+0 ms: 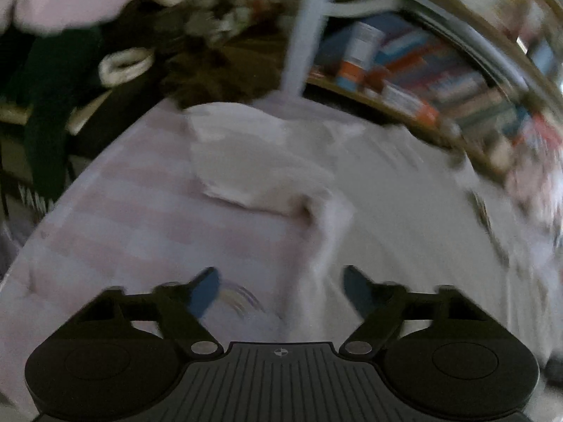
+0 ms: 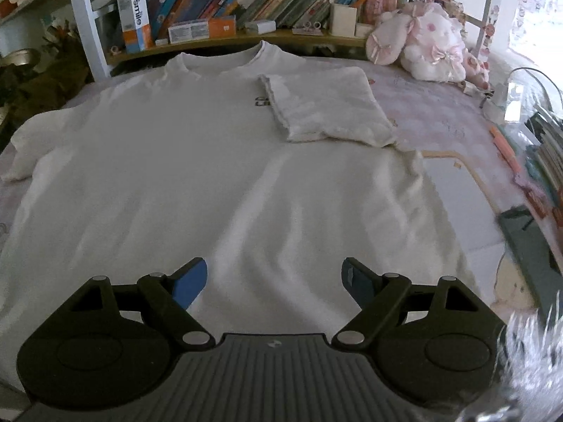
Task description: Fold clothes
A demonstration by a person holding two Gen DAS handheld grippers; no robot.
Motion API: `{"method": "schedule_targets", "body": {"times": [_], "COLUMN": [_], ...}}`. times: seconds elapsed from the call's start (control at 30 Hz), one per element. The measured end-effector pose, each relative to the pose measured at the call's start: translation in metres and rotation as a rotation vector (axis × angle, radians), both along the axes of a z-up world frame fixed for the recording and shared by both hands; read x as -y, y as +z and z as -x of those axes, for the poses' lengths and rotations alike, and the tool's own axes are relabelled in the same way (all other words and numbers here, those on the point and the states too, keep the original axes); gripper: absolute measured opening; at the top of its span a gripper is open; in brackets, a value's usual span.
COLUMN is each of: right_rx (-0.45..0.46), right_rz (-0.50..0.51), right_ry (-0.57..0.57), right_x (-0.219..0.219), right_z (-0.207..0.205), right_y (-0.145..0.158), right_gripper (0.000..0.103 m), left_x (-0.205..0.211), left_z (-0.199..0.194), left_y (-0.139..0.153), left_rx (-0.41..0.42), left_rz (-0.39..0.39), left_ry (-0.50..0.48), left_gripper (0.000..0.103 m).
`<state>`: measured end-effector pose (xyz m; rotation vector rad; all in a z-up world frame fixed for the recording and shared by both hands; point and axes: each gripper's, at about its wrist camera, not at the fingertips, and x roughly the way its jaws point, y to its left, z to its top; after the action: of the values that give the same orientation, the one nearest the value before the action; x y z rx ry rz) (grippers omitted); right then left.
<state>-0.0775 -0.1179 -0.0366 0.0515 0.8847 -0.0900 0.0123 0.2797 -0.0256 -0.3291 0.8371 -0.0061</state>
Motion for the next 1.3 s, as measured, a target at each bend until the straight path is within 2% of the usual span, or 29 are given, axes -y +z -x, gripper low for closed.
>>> {"method": "schedule_targets", "body": {"times": [0.03,0.07,0.13,0.2,0.33,0.5,0.53,0.57,0.63,0.73,0.83,0.9,0.93,0.97,1.0,1.03,1.07,1.1,1.17,1.2,1.23,1.27,1.3], "right_rx": [0.001,0.001,-0.002,0.003,0.019,0.022,0.024,0.026,0.031,0.037,0.035,0.041,0.043,0.038,0.034,0.029,0.024,0.019,0.013,0.012,0.011,0.008,0.005], "right_rz": [0.006,0.013,0.038,0.067,0.110,0.131,0.134,0.137,0.141,0.135,0.116,0.107,0.102,0.096,0.089,0.082,0.076,0.072,0.065,0.065,0.065,0.064,0.062], "right_ry": [-0.009,-0.017,-0.018,-0.014,-0.018,-0.027,-0.028,-0.027,-0.026,-0.036,-0.053,-0.069,-0.076,-0.079,-0.082,-0.084,-0.086,-0.085,-0.082,-0.077,-0.073,-0.071,-0.069], "right_x": [-0.008,-0.015,-0.030,-0.042,-0.053,-0.056,-0.056,-0.056,-0.054,-0.046,-0.034,-0.024,-0.019,-0.016,-0.013,-0.009,-0.006,-0.003,0.001,0.003,0.005,0.006,0.008], "right_z": [0.002,0.004,0.008,0.012,0.015,0.017,0.018,0.019,0.020,0.021,0.021,0.020,0.019,0.018,0.017,0.017,0.016,0.014,0.012,0.011,0.011,0.010,0.010], "right_y": [0.000,0.000,0.001,0.005,0.012,0.014,0.015,0.015,0.016,0.015,0.013,0.014,0.013,0.012,0.011,0.010,0.009,0.008,0.006,0.006,0.006,0.005,0.005], "right_gripper": [0.083,0.083,0.083,0.083,0.083,0.083,0.083,0.083,0.083,0.083,0.083,0.083,0.083,0.083,0.083,0.083,0.083,0.083,0.083,0.083,0.083,0.083,0.083], "left_x": [-0.014,-0.032,-0.058,-0.071,-0.077,-0.080,-0.080,-0.080,-0.084,-0.070,-0.028,0.016,0.043,0.079,0.112,0.139,0.168,0.188,0.212,0.209,0.205,0.200,0.191], "left_z": [-0.008,-0.018,-0.034,-0.048,-0.073,-0.082,-0.082,-0.082,-0.082,-0.085,-0.096,-0.105,-0.105,-0.102,-0.100,-0.098,-0.095,-0.093,-0.088,-0.083,-0.078,-0.073,-0.072], "left_y": [-0.003,-0.008,-0.019,-0.029,-0.043,-0.049,-0.050,-0.050,-0.052,-0.033,-0.002,0.017,0.022,0.023,0.019,0.012,-0.002,-0.015,-0.039,-0.040,-0.040,-0.040,-0.033], "left_rx": [-0.010,-0.027,-0.045,-0.052,-0.083,-0.093,-0.095,-0.098,-0.094,-0.005,0.116,0.180,0.208,0.237,0.239,0.228,0.205,0.170,0.096,0.099,0.104,0.108,0.126], "left_rz": [0.048,0.126,0.259,0.336,0.390,0.428,0.421,0.414,0.410,0.324,0.200,0.111,0.039,-0.069,-0.168,-0.249,-0.340,-0.407,-0.540,-0.532,-0.519,-0.506,-0.471], "left_ry": [0.028,0.077,0.171,0.222,0.257,0.373,0.394,0.416,0.438,0.404,0.235,0.049,-0.054,-0.193,-0.325,-0.422,-0.539,-0.620,-0.691,-0.692,-0.691,-0.690,-0.668], "left_gripper": [0.046,0.037,0.033,0.032,0.032,0.031,0.026,0.009,0.005,0.003,0.003,0.003,0.003,0.004,0.005,0.013,0.015,0.015,0.017,0.017,0.021,0.034,0.042]}}
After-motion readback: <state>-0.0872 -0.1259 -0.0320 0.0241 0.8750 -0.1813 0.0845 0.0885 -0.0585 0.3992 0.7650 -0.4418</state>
